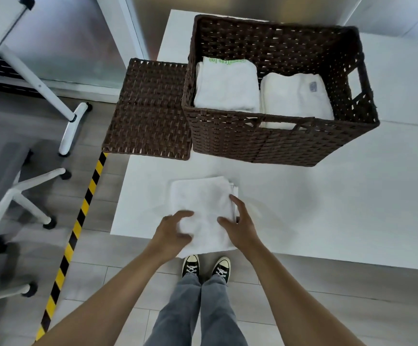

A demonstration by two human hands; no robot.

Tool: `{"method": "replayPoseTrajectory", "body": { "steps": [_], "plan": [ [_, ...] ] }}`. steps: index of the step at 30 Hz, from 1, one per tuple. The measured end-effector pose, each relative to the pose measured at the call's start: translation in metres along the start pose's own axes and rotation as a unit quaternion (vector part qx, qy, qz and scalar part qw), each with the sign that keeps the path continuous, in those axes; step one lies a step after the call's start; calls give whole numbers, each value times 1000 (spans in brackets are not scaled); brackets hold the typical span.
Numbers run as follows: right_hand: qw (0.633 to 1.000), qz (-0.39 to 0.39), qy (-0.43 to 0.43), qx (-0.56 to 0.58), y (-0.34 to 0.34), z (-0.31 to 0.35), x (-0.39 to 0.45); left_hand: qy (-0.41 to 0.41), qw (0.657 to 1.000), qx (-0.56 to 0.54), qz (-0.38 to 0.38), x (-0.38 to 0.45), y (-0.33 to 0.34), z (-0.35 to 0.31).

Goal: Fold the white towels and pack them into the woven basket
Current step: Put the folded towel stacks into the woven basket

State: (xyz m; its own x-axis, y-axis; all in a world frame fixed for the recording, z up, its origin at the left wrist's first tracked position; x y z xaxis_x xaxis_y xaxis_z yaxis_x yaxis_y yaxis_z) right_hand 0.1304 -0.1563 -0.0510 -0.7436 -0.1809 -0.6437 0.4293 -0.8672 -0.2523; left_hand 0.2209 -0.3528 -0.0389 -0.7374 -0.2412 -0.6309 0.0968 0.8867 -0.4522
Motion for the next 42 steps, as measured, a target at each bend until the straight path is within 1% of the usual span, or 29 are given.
{"method": "replayPoseTrajectory", "body": {
  "steps": [3, 5, 12, 16, 23, 27, 31, 36, 39, 42],
  "plan": [
    [1000, 10, -1, 2, -3, 2, -11, 9, 1000, -11, 3, -10, -1, -5],
    [1000, 10, -23, 7, -4, 8, -20, 22, 1000, -11, 0, -19, -4, -9],
    [992, -32, -123, 2, -22, 59, -46, 132, 989, -22, -69, -48, -28, -49],
    [979, -56, -195, 4, -33, 99, -67, 207, 972, -28, -112, -62, -47, -76],
    [955, -85, -285, 14, -52, 149, -108, 276, 938, -75, -195, -90, -75, -116],
    [940, -89, -327, 36, -79, 178, -113, 314, 923, -72, -211, -90, -84, -151],
    [932, -104, -346, 27, -115, 209, -100, 333, 918, -75, -201, -80, -88, -201],
    [933, -125, -335, 35, -174, 244, -69, 342, 925, -44, -162, -50, -86, -281],
    [937, -132, -322, 8, -214, 260, -45, 323, 936, -25, -136, -21, -77, -327],
    [946, -131, -295, 1, -247, 268, -9, 281, 953, -28, -108, 17, -63, -363]
  ]
}}
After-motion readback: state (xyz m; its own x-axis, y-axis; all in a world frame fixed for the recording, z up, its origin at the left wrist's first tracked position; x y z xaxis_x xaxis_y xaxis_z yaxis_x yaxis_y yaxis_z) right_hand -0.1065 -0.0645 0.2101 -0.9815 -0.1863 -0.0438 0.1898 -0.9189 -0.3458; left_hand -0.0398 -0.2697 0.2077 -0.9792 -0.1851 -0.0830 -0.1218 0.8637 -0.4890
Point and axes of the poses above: each hand's wrist, its own x-axis towards the middle knuckle, its own y-axis out of the palm, z = x × y, the point moved 3 cm from there along x, towards the middle knuckle, and after that the axes turned 1 degree about x, right-handed, at the moved point
